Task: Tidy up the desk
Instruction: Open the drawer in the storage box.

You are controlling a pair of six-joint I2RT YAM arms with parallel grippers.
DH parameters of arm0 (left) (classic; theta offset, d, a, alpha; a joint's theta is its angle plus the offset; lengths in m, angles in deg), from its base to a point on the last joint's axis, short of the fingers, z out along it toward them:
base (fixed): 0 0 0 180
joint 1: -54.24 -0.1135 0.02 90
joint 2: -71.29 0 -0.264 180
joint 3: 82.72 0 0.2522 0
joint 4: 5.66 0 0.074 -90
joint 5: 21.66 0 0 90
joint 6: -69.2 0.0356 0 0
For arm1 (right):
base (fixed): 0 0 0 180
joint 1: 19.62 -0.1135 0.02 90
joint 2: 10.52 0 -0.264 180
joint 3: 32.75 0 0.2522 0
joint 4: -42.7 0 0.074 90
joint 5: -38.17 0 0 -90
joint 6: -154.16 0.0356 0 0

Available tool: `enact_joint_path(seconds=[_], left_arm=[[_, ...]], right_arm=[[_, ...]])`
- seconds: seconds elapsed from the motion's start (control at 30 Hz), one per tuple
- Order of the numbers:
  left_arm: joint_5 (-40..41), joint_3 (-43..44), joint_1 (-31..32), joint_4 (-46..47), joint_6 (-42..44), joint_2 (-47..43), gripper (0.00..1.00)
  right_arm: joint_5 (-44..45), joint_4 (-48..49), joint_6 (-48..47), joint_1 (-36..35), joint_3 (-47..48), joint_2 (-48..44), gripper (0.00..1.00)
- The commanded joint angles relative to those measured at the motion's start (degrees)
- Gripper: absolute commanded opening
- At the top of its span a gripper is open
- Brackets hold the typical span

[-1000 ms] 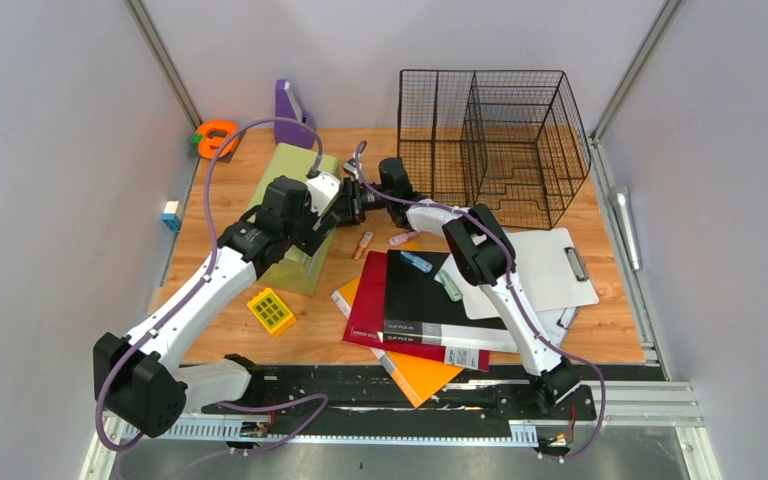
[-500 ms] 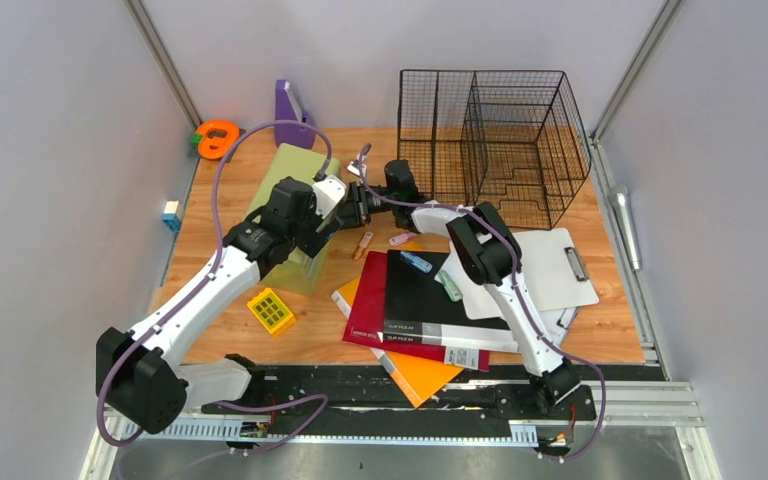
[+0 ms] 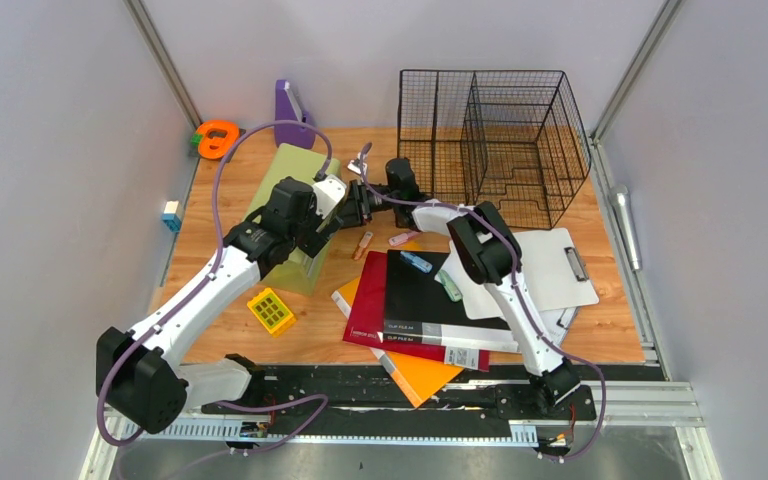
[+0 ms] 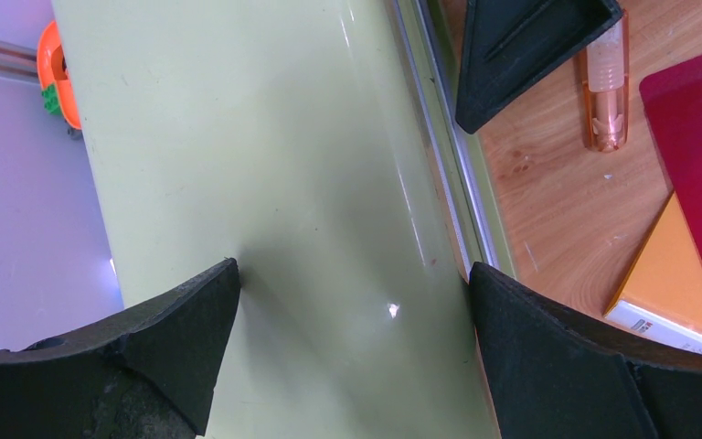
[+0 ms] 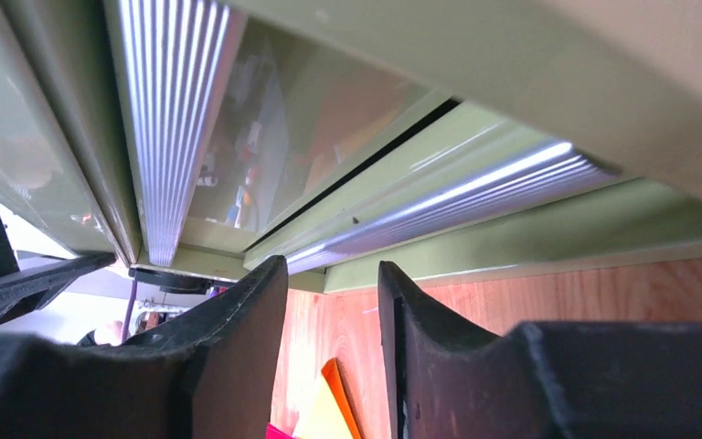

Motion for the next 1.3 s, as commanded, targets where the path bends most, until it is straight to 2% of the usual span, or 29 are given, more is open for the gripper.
enact_joint_path(seconds=[0.0, 0.27, 0.47, 0.63, 0.73, 0.83, 0.9, 1.1, 1.27], left_arm=[[3.54, -2.06, -1.42, -3.88, -0.16, 1.56, 1.0], [2.74, -1.96, -1.42, -4.1, -0.65, 1.68, 1.0], [3.14, -2.82, -1.42, -3.83, -0.79, 1.57, 1.0], [4.86, -3.29, -1.42, -3.66, 0.03, 1.79, 1.0], [6.12, -3.85, -1.44, -3.8, 0.57, 1.51, 1.0], [6.63, -4.71, -1.42, -3.61, 0.61, 0.74, 1.0], [6.51, -4.91, -1.42, -3.54, 0.51, 0.31, 1.0], [5.93, -4.43, -1.42, -4.46, 0.27, -0.21, 1.0], [4.67, -3.77, -1.42, -5.83, -0.16, -0.82, 1.0]], right_arm=[[-0.26, -3.81, -0.91, 0.73, 3.87, 3.97, 0.44], [-0.22, -4.71, -1.52, 0.35, 9.64, 7.84, 0.48], [-1.59, 2.52, 4.14, -0.27, 12.58, 10.8, 0.48], [-1.79, 5.64, 7.24, -1.3, 14.5, 11.73, 0.32], [-1.0, 5.05, 7.86, -1.75, 14.77, 12.0, 0.28], [0.41, 3.16, 8.44, -2.0, 13.93, 12.04, 0.41], [1.25, 0.42, 7.26, -2.26, 13.87, 11.92, 0.46], [4.25, -11.52, -0.41, -3.68, 15.2, 10.73, 0.48], [5.61, -13.19, -1.8, -4.54, 15.03, 10.21, 0.5]])
